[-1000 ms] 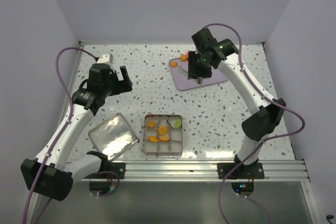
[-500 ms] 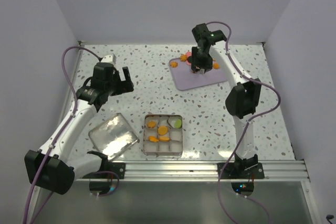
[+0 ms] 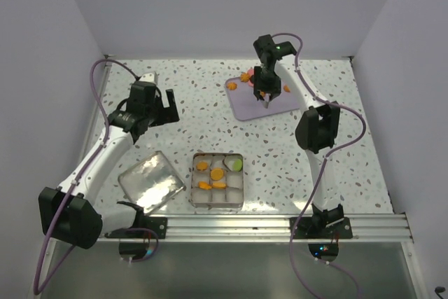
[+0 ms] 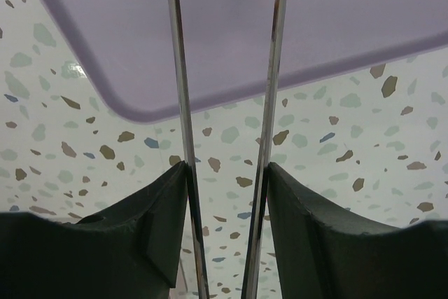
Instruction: Pack the cookies
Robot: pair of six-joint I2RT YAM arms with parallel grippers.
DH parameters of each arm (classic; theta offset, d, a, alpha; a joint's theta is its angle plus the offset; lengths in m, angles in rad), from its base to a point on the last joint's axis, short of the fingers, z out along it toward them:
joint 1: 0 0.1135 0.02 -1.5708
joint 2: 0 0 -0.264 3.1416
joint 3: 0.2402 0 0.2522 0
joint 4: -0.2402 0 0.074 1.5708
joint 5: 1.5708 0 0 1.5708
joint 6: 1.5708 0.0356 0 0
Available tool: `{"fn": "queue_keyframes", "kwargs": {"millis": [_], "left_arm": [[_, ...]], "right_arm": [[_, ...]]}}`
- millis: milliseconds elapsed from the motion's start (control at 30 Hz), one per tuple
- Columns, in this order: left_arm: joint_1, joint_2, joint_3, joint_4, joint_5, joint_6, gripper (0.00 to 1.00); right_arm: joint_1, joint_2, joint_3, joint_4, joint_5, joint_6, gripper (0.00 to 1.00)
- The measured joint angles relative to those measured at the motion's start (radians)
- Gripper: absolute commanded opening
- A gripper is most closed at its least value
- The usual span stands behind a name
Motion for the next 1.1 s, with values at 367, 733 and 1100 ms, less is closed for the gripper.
{"fn": "queue_keyframes", "kwargs": {"millis": [367,733,1100], "left_arm": [[0.0,0.03,0.012,0.01,-0.001,0.0,1.0],[0.0,0.034,0.016,0.016,-0.001,0.0,1.0],[0.0,0.031,0.03,0.014,-0.001,0.0,1.0]], "right_arm": [[0.0,-0.019,-0.095,0.002,-0.027,0.001,0.5],[0.0,-0.035,-0.098,0.0,-0.04,0.003,0.37],[0.0,-0.124,-0.098,-0.01,-0.058,0.012,0.35]]}}
